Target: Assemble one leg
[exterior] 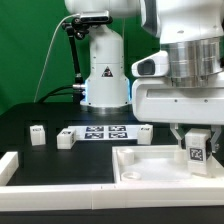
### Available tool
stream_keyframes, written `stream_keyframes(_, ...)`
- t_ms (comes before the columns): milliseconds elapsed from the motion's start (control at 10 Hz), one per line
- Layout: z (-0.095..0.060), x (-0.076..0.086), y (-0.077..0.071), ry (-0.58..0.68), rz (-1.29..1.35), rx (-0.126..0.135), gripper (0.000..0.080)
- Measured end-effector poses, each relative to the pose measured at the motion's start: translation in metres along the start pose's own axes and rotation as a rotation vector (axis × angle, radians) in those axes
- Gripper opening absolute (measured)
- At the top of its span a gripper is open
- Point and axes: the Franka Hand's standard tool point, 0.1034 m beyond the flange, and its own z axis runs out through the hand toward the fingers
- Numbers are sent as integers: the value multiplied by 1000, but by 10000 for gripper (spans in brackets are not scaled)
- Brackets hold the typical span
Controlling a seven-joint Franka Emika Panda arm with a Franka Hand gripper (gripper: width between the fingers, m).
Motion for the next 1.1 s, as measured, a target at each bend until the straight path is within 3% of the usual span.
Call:
stream_keyframes(500,1,-3,1,-8,627,15,290)
stream_keyframes(900,2,-4,0,-33,765,25,290)
stream_keyframes(1100,2,-4,0,-32,692,26,575)
